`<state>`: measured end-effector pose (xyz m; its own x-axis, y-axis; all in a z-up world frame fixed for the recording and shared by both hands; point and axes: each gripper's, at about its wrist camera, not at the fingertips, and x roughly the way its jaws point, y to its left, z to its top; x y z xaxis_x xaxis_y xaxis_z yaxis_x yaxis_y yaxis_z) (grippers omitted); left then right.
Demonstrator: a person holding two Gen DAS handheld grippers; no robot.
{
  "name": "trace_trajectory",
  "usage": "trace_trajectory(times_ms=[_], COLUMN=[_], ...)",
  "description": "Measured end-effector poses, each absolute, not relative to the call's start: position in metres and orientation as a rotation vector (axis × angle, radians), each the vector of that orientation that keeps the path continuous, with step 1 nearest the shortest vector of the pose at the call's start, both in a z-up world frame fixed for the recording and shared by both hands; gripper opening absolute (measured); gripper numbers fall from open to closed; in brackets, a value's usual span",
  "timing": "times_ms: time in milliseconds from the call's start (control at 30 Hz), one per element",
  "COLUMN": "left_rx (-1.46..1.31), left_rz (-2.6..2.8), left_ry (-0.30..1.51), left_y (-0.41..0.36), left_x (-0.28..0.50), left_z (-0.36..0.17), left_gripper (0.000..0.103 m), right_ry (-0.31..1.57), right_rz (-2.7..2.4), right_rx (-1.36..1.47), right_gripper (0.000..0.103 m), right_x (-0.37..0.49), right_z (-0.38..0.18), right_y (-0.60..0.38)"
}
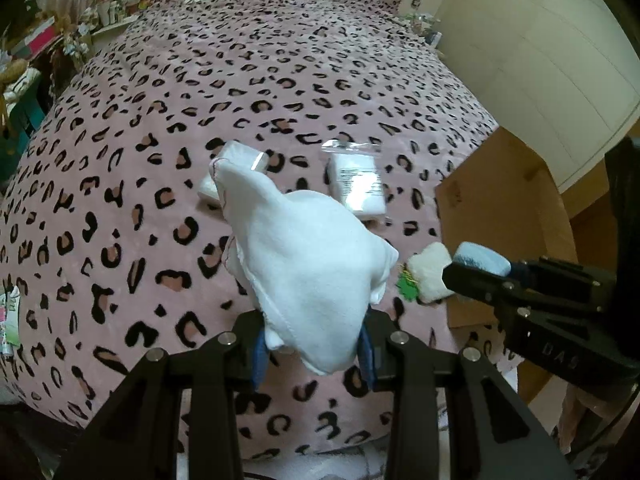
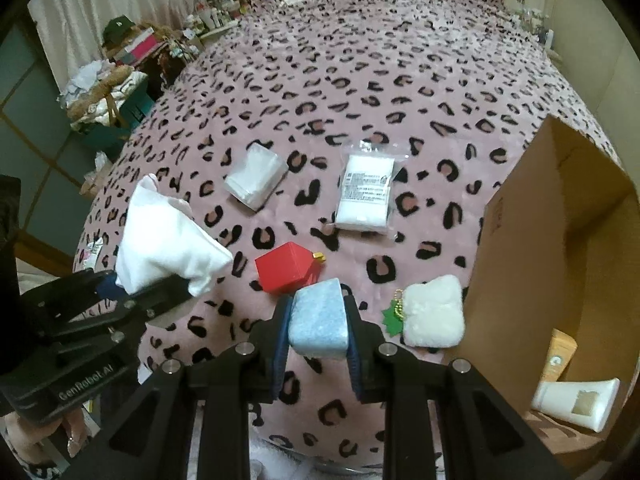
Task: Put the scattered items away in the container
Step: 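Carry the white cloth over the box with the left tool while the right tool carries the sponge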
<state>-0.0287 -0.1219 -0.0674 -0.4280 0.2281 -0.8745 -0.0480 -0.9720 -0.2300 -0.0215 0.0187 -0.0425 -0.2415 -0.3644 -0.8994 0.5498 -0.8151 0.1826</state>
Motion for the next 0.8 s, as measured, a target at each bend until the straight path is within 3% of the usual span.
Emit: trace_trajectory(times_ms=[800], left_rx=[-1.441], left_rz=[2.438], left_ry=[-0.012], left_y=[0.014], left_x=[-0.008], left_z=[-0.012], left_gripper=[0.037], right_ry=[0.073], right_rz=[-2.237], right_rx=[1.346], right_gripper=[0.025], right_x=[-0.01], right_z=[0.002], right_y=[0.144])
